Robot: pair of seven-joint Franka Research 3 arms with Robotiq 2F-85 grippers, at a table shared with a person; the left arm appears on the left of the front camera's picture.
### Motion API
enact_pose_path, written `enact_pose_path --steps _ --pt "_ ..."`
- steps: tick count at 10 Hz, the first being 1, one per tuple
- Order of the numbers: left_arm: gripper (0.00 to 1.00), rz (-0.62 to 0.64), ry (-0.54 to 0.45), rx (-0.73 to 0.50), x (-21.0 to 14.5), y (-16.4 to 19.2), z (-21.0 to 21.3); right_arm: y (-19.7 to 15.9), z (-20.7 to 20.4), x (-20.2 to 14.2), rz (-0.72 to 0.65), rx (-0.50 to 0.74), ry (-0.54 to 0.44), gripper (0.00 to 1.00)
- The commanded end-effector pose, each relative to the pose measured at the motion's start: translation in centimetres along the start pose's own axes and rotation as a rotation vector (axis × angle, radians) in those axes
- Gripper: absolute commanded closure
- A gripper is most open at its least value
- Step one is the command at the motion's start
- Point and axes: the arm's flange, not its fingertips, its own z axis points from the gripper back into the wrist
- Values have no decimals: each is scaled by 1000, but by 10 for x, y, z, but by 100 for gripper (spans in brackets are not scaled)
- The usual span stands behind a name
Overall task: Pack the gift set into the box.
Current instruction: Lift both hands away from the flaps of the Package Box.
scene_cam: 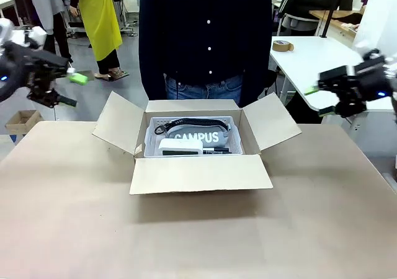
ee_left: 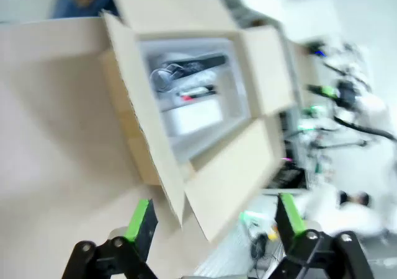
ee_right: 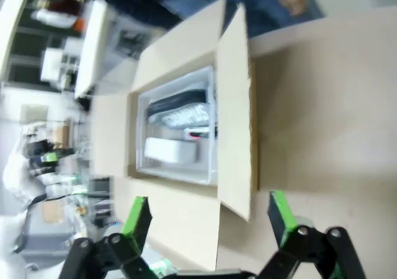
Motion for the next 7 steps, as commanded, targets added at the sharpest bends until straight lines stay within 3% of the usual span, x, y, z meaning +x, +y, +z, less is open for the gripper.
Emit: enact_pose_path --steps 1,2,3,4,5,6,7 --pt "0 -10 99 -317 -18 60 17 -59 31 -13 -26 252 44 0" --pt "0 -44 72 -450 -20 86 27 -91 48 -19 -111 373 -31 0" --pt "0 -9 7 -584 -21 115 35 -123 56 -25 -246 386 -100 0" --pt "0 89 -65 -613 -20 134 35 -149 59 -29 -382 423 -216 0" --pt "0 237 -62 -554 -5 134 25 -147 44 -27 -412 291 -252 0" --pt "0 -10 -47 -557 -48 116 39 -127 74 -38 -254 382 -130 0" --pt "0 -10 -47 -557 -48 116 39 -127 74 -38 -254 382 -130 0"
